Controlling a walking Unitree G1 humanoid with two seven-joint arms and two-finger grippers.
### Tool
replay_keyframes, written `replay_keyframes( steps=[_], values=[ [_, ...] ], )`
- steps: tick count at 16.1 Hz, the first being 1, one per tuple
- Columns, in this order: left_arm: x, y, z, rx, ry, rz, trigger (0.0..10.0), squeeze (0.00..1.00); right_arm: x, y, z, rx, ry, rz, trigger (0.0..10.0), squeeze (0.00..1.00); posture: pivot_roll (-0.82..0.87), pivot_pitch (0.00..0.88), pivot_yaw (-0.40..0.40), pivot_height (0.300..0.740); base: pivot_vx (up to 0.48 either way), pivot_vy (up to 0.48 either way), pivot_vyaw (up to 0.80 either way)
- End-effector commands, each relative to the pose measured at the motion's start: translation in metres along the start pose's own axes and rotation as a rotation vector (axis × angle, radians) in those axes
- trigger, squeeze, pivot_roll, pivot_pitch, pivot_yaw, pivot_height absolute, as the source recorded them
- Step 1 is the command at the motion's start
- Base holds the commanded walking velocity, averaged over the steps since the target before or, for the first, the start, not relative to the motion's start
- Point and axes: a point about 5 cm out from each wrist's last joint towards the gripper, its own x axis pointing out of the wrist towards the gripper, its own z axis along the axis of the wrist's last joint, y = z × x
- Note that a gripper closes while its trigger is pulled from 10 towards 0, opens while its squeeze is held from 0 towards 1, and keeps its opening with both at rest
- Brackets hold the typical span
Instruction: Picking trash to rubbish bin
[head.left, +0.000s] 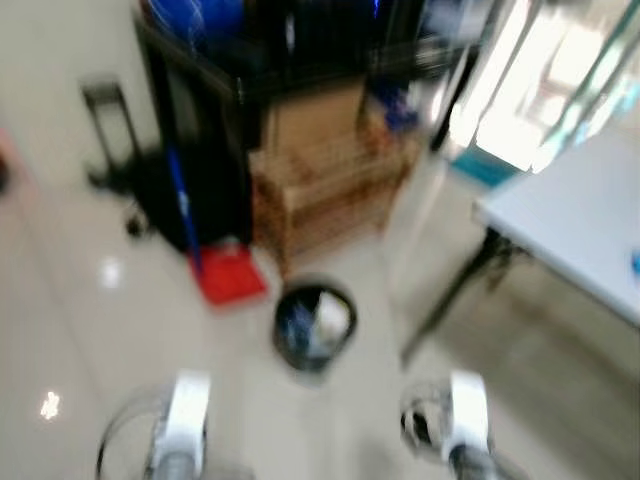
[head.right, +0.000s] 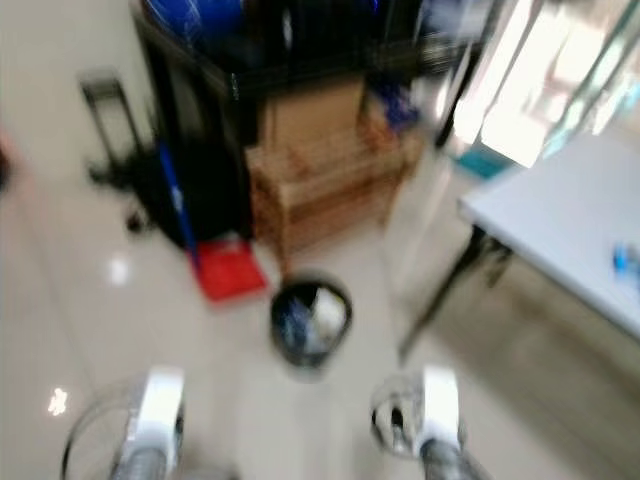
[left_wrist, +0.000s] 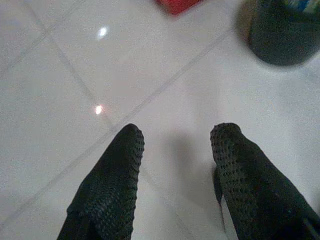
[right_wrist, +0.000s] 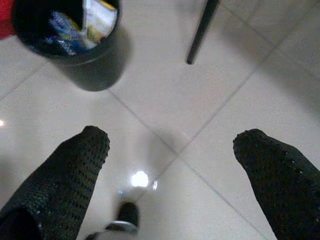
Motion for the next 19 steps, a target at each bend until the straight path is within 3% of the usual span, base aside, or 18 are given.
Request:
replay_keyframes(
  steps=[1,3,15,19],
  values=[
    [0.0045,-0.0001,0.0183,-0.010,-0.057,0.002,10.0,0.00,0.0002,-0.0029,-0.0002,0.002,0.015,-0.006,10.0,0.00,-0.04,0.054,-0.116,0.740,0.000,0.000,0.00],
    [0.0046,-0.0008,0.0190,-0.005,-0.058,-0.002,10.0,0.00,0.0003,-0.0025,-0.0002,0.001,0.018,-0.004,10.0,0.00,-0.04,0.053,-0.116,0.740,0.000,0.000,0.00],
    [0.0038,-0.0014,0.0130,0.044,-0.030,-0.004,10.0,0.00,-0.0004,-0.0020,-0.0033,-0.021,0.033,0.007,10.0,0.00,-0.03,0.036,-0.118,0.740,0.000,0.000,-0.80],
    [0.0035,-0.0005,0.0106,0.053,-0.020,-0.006,10.0,0.00,-0.0007,-0.0010,-0.0050,-0.027,0.039,0.011,10.0,0.00,-0.03,0.032,-0.115,0.740,0.000,-0.261,-0.80]
  ],
)
